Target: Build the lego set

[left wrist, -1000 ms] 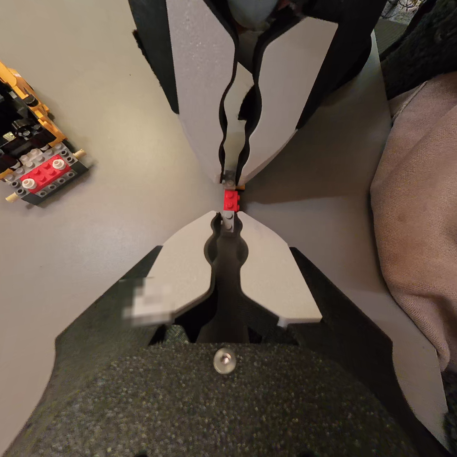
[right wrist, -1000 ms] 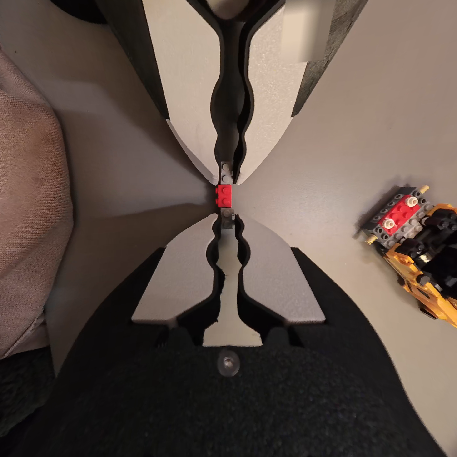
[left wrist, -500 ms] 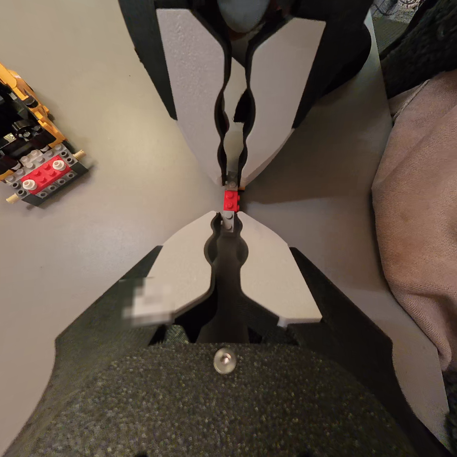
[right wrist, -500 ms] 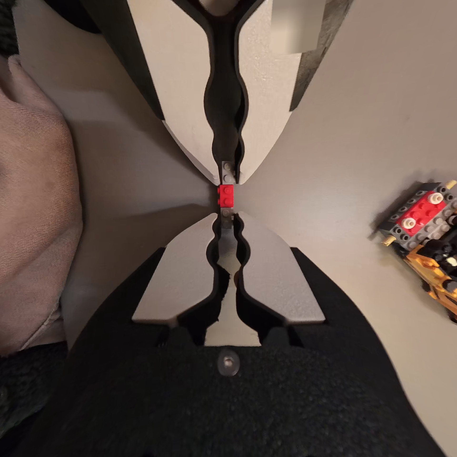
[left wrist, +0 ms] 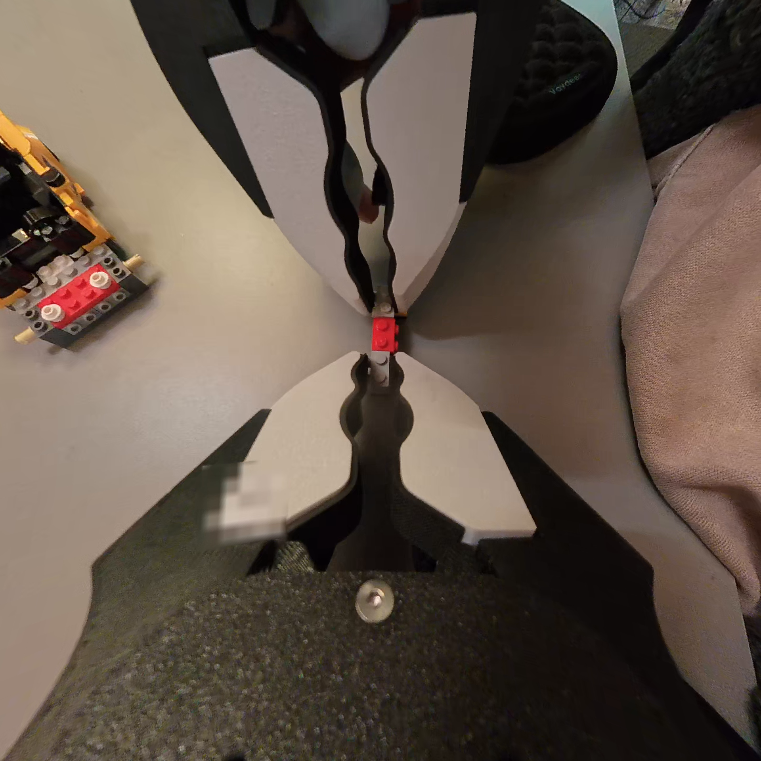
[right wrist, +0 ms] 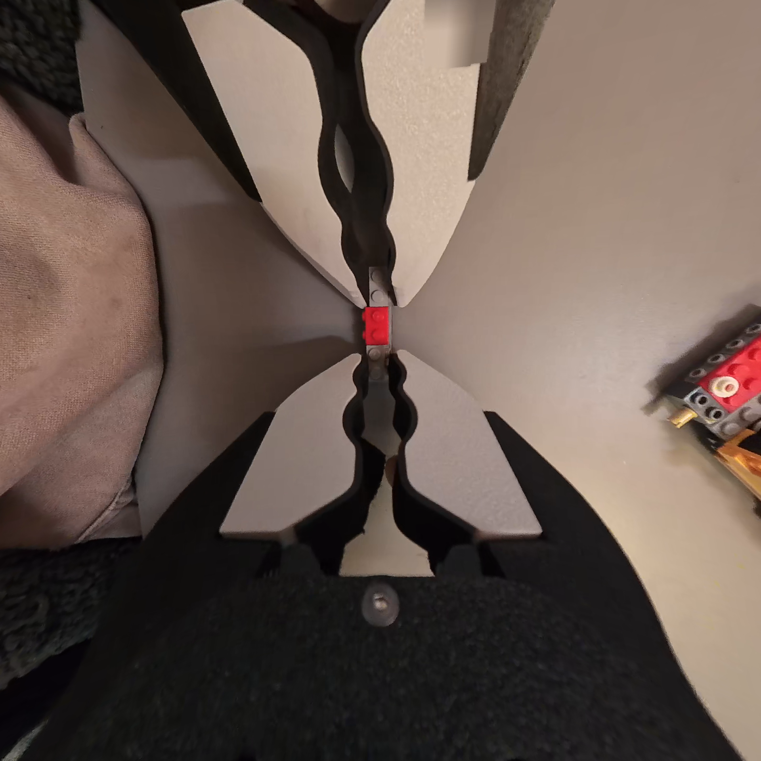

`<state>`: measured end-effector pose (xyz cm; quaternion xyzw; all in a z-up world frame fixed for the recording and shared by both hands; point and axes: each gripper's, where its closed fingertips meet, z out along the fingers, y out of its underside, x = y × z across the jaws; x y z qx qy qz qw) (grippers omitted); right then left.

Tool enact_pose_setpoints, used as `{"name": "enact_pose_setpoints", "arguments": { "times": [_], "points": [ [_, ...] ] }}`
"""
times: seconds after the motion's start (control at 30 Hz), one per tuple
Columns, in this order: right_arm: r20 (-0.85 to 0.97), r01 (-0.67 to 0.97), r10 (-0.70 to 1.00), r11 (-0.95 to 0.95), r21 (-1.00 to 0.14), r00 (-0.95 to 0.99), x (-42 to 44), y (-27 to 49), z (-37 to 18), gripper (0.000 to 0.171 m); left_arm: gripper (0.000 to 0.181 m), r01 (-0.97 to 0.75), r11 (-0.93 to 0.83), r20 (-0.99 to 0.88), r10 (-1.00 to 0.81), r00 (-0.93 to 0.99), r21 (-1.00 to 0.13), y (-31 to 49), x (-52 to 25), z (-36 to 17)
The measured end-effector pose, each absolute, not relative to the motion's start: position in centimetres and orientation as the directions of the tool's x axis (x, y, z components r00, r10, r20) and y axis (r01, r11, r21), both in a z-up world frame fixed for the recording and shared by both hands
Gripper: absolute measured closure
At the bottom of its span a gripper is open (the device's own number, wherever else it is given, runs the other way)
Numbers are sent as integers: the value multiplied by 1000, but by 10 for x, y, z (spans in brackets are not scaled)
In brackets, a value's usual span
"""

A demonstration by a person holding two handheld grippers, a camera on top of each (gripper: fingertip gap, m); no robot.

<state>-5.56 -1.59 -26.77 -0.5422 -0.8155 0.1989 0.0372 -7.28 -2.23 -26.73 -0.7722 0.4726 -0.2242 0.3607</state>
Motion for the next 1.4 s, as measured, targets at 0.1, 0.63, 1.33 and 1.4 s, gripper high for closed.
{"name": "enact_pose_setpoints", "arguments": {
  "times": [0.1, 0.63, 1.33, 1.4],
  "points": [
    [-160, 874, 903, 321, -364, -398, -55, -17, -269, 161, 172, -569, -292, 4, -892, 452, -769, -22, -73, -267],
    [-359, 887, 852, 229, -401, -382, -55, -19, -269, 159, 172, -571, -281, -1, -896, 444, -771, -22, -73, -267],
    [-67, 790, 872, 405, -461, -486, -56, -19, -255, 157, 171, -567, -288, 9, -896, 443, -771, -23, -73, -267],
    [10, 770, 859, 463, -439, -511, -55, -18, -257, 158, 172, -567, -288, 9, -896, 444, -771, -23, -73, -267]
  ]
}}
